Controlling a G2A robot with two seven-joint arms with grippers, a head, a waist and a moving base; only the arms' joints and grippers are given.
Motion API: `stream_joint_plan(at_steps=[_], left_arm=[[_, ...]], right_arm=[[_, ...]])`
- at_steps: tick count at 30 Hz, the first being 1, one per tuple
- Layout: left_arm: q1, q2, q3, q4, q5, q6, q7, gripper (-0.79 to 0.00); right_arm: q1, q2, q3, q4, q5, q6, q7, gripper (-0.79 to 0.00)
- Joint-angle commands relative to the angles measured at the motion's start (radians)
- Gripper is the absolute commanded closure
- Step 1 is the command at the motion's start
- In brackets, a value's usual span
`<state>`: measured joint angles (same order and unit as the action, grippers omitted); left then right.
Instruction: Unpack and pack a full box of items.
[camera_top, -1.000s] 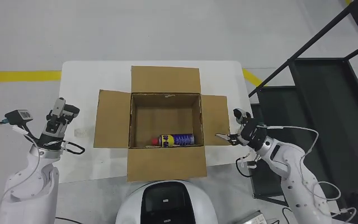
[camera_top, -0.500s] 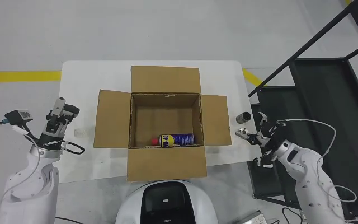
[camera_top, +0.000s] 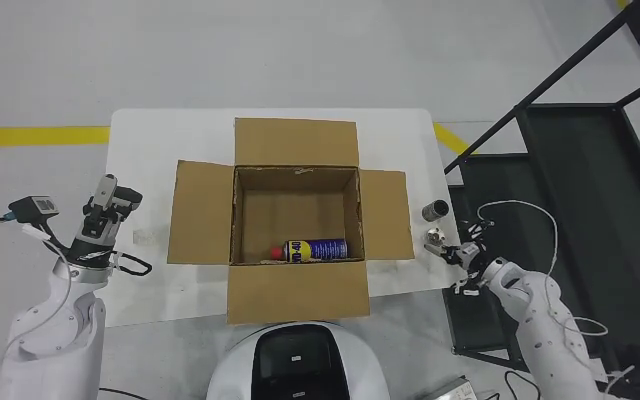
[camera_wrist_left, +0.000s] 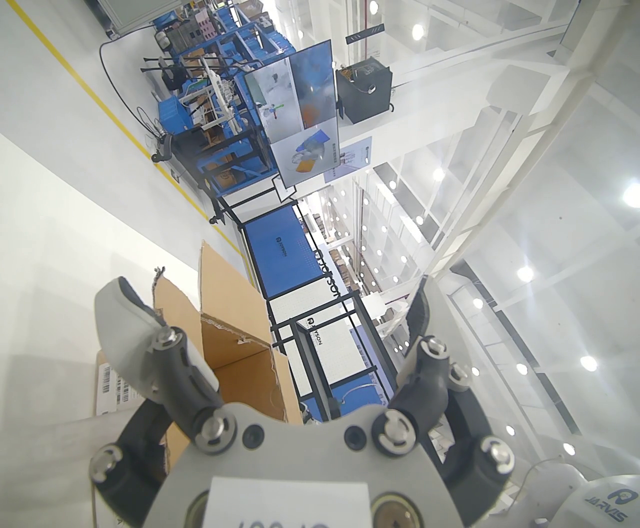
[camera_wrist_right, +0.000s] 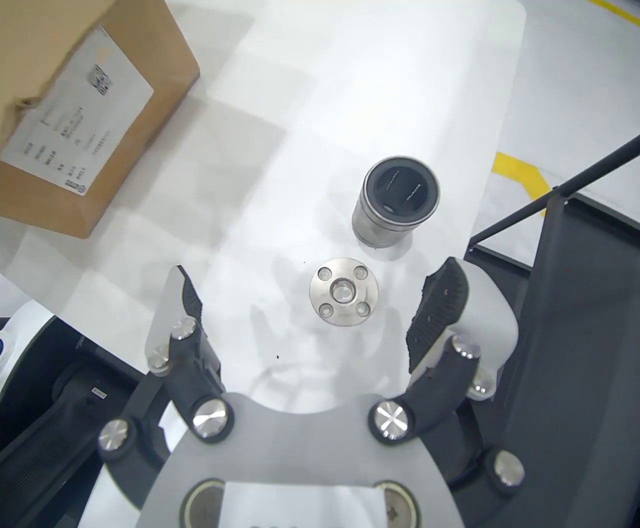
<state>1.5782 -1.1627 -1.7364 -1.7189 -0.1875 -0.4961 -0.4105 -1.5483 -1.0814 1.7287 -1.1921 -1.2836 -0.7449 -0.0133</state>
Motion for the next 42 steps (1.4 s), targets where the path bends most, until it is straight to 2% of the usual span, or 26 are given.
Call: stream_joint_plan(at_steps=[1, 14, 21, 24, 28, 30, 32, 35, 38, 39, 41, 42], left_arm=[[0.0, 0.0, 0.0, 0.0, 0.0, 0.0, 0.0, -0.785], [0.0, 0.0, 0.0, 0.0, 0.0, 0.0, 0.0, -0.785], [0.0, 0.0, 0.0, 0.0, 0.0, 0.0, 0.0, -0.785], [0.0, 0.0, 0.0, 0.0, 0.0, 0.0, 0.0, -0.785], [0.0, 0.0, 0.0, 0.0, 0.0, 0.0, 0.0, -0.785], [0.0, 0.0, 0.0, 0.0, 0.0, 0.0, 0.0, -0.785], [0.0, 0.0, 0.0, 0.0, 0.0, 0.0, 0.0, -0.785], [0.0, 0.0, 0.0, 0.0, 0.0, 0.0, 0.0, -0.785], [0.0, 0.0, 0.0, 0.0, 0.0, 0.0, 0.0, -0.785], [0.0, 0.0, 0.0, 0.0, 0.0, 0.0, 0.0, -0.785], [0.0, 0.0, 0.0, 0.0, 0.0, 0.0, 0.0, -0.785], [0.0, 0.0, 0.0, 0.0, 0.0, 0.0, 0.0, -0.785]], right_arm=[[0.025, -0.001, -0.015, 0.04, 0.003, 0.004, 0.008, -0.785], [0.14, -0.007, -0.081, 0.224, 0.028, 0.056, 0.046, -0.785], [0.183, -0.007, -0.113, 0.266, 0.009, 0.076, 0.053, -0.785], [0.201, -0.008, -0.123, 0.291, 0.017, 0.078, 0.058, -0.714], [0.226, -0.01, -0.139, 0.323, 0.024, 0.077, 0.068, -0.668], [0.235, -0.01, -0.147, 0.337, 0.023, 0.081, 0.066, -0.539], [0.243, -0.01, -0.153, 0.347, 0.02, 0.085, 0.067, -0.354], [0.248, -0.01, -0.16, 0.357, 0.016, 0.097, 0.062, -0.182], [0.25, -0.009, -0.165, 0.363, 0.011, 0.11, 0.06, -0.083], [0.249, -0.008, -0.166, 0.363, 0.01, 0.114, 0.058, -0.071], [0.246, -0.008, -0.168, 0.36, 0.011, 0.116, 0.052, -0.099], [0.244, -0.007, -0.167, 0.355, 0.012, 0.117, 0.048, -0.062]])
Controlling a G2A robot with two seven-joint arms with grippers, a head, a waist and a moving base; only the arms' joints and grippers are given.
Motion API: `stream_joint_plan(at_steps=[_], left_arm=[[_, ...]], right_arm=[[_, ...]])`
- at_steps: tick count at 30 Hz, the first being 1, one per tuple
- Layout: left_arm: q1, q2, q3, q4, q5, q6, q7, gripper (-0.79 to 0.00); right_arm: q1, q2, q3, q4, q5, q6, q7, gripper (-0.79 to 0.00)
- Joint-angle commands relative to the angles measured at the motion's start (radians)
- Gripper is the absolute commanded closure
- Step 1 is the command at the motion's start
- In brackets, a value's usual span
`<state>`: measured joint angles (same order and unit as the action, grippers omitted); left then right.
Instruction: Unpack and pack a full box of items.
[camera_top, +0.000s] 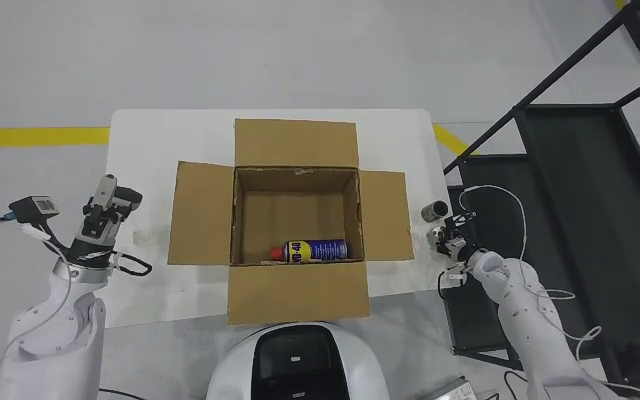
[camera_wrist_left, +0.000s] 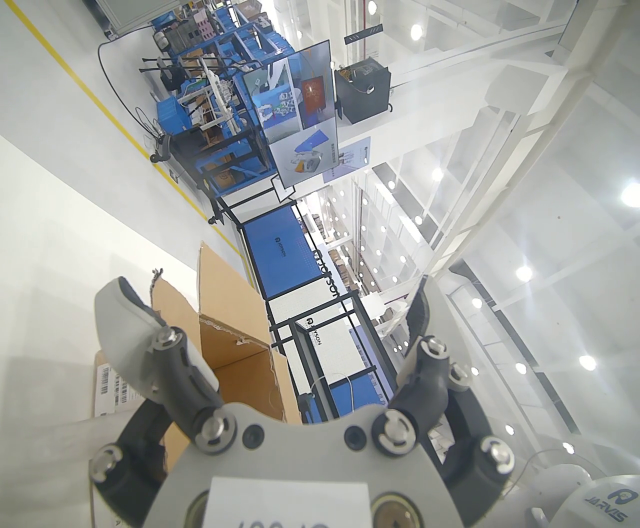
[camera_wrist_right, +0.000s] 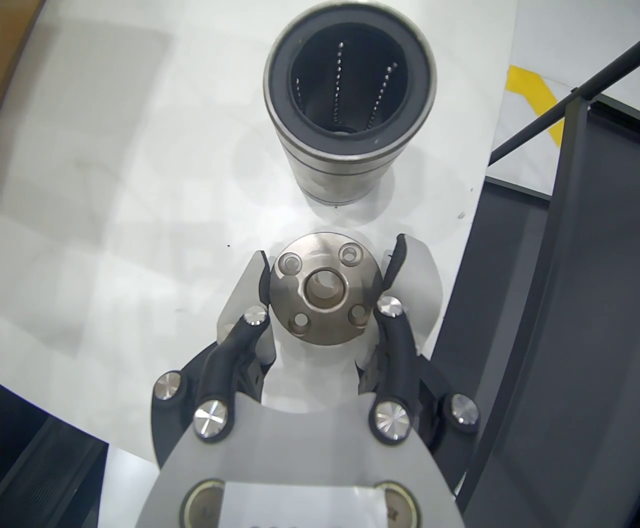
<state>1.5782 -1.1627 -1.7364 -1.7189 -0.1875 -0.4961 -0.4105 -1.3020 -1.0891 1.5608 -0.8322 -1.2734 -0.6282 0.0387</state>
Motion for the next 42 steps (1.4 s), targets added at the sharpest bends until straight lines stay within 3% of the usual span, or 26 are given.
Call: stream_joint_plan(at_steps=[1, 8, 17, 28, 37, 42], left_arm=[[0.0, 0.0, 0.0, 0.0, 0.0, 0.0, 0.0, -0.785], [0.0, 0.0, 0.0, 0.0, 0.0, 0.0, 0.0, -0.785], [0.0, 0.0, 0.0, 0.0, 0.0, 0.0, 0.0, -0.785], [0.0, 0.0, 0.0, 0.0, 0.0, 0.0, 0.0, -0.785], [0.0, 0.0, 0.0, 0.0, 0.0, 0.0, 0.0, -0.785], [0.0, 0.0, 0.0, 0.0, 0.0, 0.0, 0.0, -0.785]], right_arm=[[-0.006, 0.002, 0.004, -0.013, 0.003, 0.004, -0.009, -0.012], [-0.074, 0.018, 0.044, -0.129, -0.001, 0.014, -0.028, 0.0], [-0.239, 0.036, 0.133, -0.372, 0.044, 0.023, 0.007, 0.0], [-0.454, 0.047, 0.246, -0.817, 0.08, 0.034, 0.042, 0.0], [-0.431, 0.049, 0.176, -1.101, 0.028, 0.012, 0.154, 0.0], [-0.349, 0.049, 0.089, -1.121, 0.044, -0.017, 0.253, 0.0]])
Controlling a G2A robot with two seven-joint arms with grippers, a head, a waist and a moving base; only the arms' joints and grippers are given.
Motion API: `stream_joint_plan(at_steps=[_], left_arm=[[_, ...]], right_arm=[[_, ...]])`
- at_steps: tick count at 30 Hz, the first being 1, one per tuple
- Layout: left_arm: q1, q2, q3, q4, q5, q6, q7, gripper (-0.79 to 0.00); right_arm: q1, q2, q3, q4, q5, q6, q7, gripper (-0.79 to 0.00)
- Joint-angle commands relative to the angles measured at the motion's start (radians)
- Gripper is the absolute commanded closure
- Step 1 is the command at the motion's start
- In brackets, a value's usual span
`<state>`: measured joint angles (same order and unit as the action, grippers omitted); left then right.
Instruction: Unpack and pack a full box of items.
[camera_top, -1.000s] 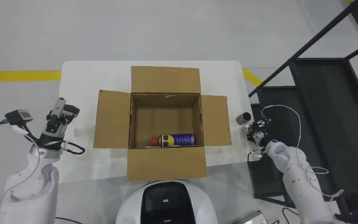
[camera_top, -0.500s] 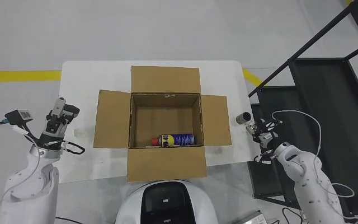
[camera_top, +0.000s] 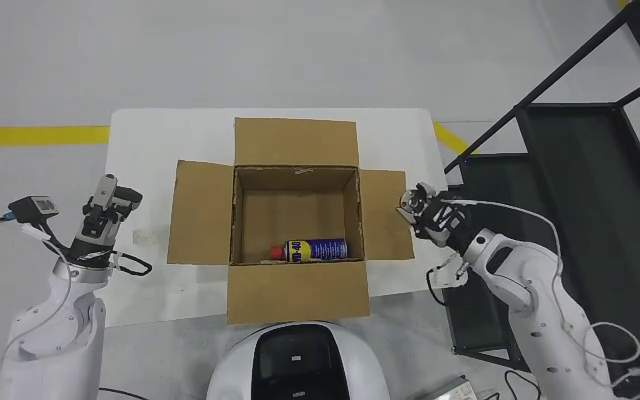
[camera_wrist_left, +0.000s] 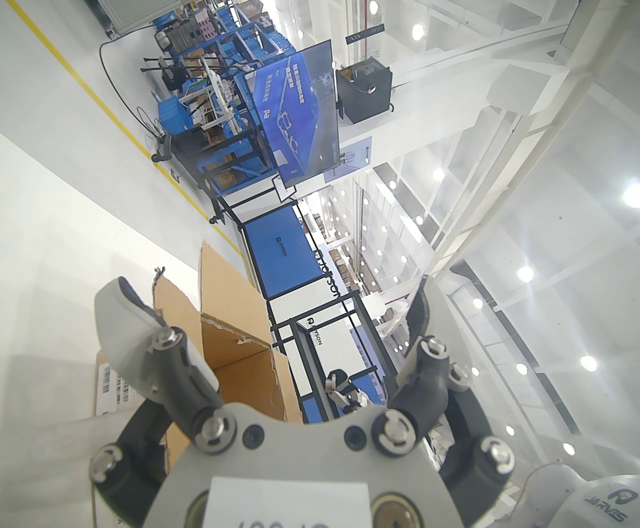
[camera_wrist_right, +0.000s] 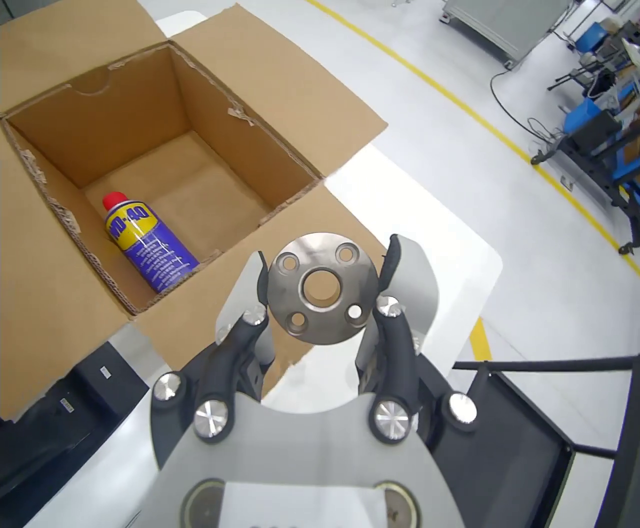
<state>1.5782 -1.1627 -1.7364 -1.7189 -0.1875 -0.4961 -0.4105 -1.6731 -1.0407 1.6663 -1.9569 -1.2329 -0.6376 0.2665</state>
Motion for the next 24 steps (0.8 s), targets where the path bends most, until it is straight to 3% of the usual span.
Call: stream_joint_plan(at_steps=[1, 21, 24], left_arm=[[0.0, 0.0, 0.0, 0.0, 0.0, 0.0, 0.0, -0.785], [0.0, 0.0, 0.0, 0.0, 0.0, 0.0, 0.0, -0.785], [0.0, 0.0, 0.0, 0.0, 0.0, 0.0, 0.0, -0.785]], right_arm=[[0.034, 0.0, -0.031, 0.007, 0.012, -0.019, 0.037, 0.0], [0.038, 0.0, -0.04, 0.012, 0.025, -0.031, 0.042, 0.0], [0.084, 0.001, -0.083, -0.005, -0.009, -0.048, 0.078, 0.0]])
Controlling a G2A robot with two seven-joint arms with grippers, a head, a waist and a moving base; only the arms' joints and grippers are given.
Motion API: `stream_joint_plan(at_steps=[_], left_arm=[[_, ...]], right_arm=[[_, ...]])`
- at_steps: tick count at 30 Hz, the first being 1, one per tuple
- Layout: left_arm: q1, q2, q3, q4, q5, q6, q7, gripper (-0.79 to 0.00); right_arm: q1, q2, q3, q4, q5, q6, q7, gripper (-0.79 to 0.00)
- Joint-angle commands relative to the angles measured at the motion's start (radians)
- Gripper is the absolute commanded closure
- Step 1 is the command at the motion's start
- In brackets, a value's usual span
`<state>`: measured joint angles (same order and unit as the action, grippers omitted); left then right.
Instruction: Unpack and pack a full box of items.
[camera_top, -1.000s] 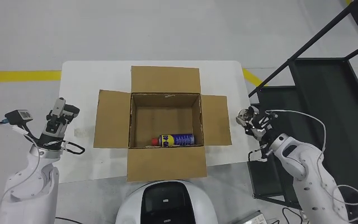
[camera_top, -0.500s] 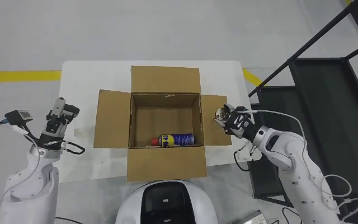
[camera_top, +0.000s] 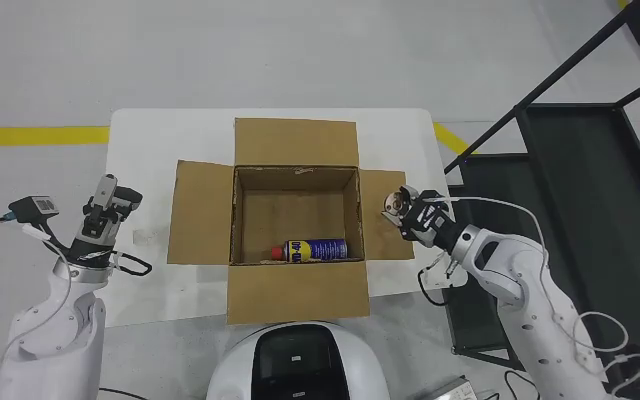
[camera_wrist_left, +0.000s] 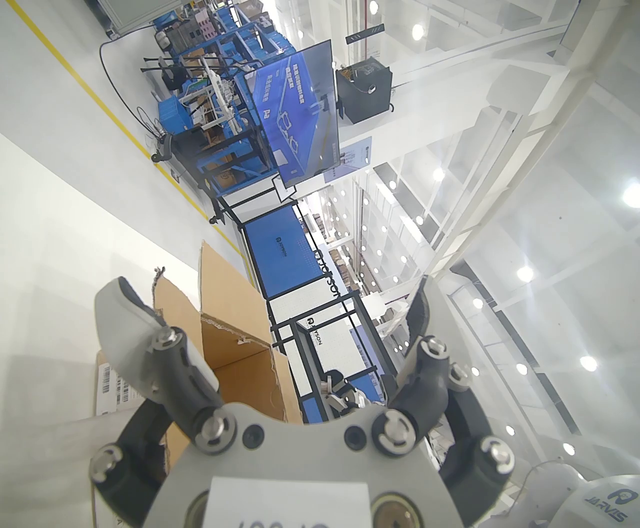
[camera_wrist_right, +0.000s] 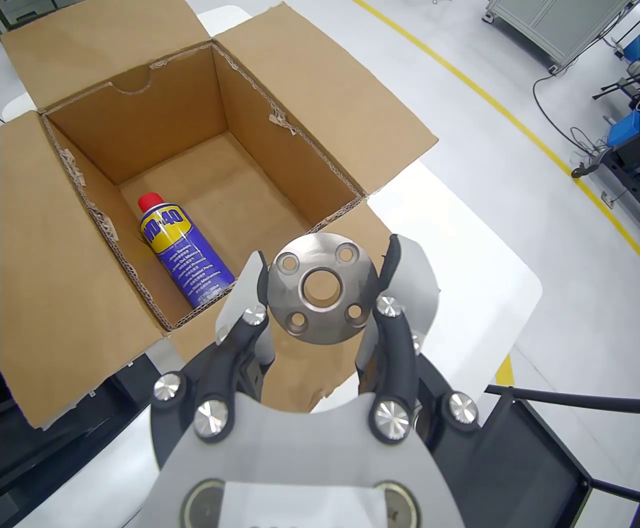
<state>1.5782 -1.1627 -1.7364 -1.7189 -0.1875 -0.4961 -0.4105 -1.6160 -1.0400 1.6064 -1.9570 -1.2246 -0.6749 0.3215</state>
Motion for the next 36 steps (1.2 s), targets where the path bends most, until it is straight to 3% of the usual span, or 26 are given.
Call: stream_joint_plan(at_steps=[1, 8, 14, 21, 30, 31, 33, 34, 35, 36], left_arm=[[0.0, 0.0, 0.0, 0.0, 0.0, 0.0, 0.0, -0.785], [0.0, 0.0, 0.0, 0.0, 0.0, 0.0, 0.0, -0.785], [0.0, 0.0, 0.0, 0.0, 0.0, 0.0, 0.0, -0.785], [0.0, 0.0, 0.0, 0.0, 0.0, 0.0, 0.0, -0.785], [0.0, 0.0, 0.0, 0.0, 0.0, 0.0, 0.0, -0.785], [0.0, 0.0, 0.0, 0.0, 0.0, 0.0, 0.0, -0.785], [0.0, 0.0, 0.0, 0.0, 0.0, 0.0, 0.0, -0.785], [0.0, 0.0, 0.0, 0.0, 0.0, 0.0, 0.0, -0.785], [0.0, 0.0, 0.0, 0.0, 0.0, 0.0, 0.0, -0.785], [0.0, 0.0, 0.0, 0.0, 0.0, 0.0, 0.0, -0.785]], right_arm=[[0.06, 0.0, -0.052, -0.006, -0.027, -0.023, 0.044, 0.0], [0.378, -0.028, -0.346, 0.113, -0.026, -0.081, 0.192, 0.0], [0.624, -0.086, -0.624, 0.334, -0.022, -0.057, 0.287, 0.0], [0.722, -0.134, -0.78, 0.531, -0.029, -0.011, 0.31, 0.0], [0.773, -0.164, -0.816, 0.672, 0.002, 0.062, 0.321, 0.0], [0.775, -0.165, -0.818, 0.68, 0.006, 0.063, 0.324, -0.025], [0.783, -0.17, -0.826, 0.7, 0.014, 0.061, 0.329, -0.314], [0.787, -0.173, -0.829, 0.708, 0.015, 0.061, 0.33, -0.65], [0.79, -0.174, -0.832, 0.715, 0.016, 0.059, 0.33, -0.785], [0.792, -0.176, -0.834, 0.721, 0.018, 0.059, 0.329, -0.785]])
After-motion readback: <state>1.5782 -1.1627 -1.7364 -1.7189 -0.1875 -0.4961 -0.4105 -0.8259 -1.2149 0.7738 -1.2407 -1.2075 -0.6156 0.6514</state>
